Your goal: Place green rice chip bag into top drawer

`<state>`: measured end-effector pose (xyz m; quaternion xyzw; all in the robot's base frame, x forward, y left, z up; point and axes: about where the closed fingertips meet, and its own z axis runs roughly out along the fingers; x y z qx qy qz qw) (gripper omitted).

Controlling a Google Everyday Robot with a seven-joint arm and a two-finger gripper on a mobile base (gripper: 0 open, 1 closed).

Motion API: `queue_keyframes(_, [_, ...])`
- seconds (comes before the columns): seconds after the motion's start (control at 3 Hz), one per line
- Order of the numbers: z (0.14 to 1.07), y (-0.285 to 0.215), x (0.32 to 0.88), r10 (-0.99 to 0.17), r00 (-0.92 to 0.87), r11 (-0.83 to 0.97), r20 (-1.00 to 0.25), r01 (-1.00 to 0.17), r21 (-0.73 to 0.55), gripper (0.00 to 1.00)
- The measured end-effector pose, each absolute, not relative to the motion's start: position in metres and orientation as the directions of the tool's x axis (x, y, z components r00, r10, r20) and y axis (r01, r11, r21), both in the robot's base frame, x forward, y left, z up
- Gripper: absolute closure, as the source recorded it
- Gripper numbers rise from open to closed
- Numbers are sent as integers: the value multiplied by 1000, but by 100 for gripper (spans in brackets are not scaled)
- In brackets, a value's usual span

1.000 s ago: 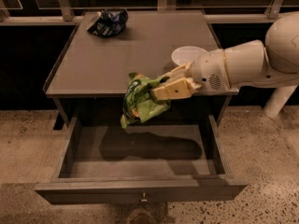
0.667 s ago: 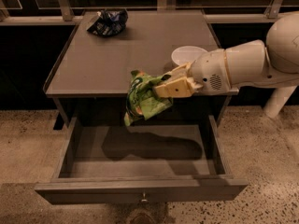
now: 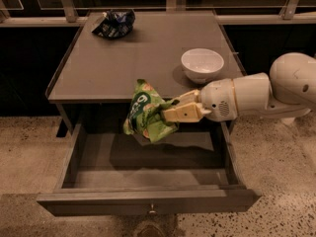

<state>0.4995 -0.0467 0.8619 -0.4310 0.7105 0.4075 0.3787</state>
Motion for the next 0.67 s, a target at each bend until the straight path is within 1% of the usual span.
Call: queue_keyframes(0.67, [789,-61,497,-227,-534,279,-815,-837,471,100])
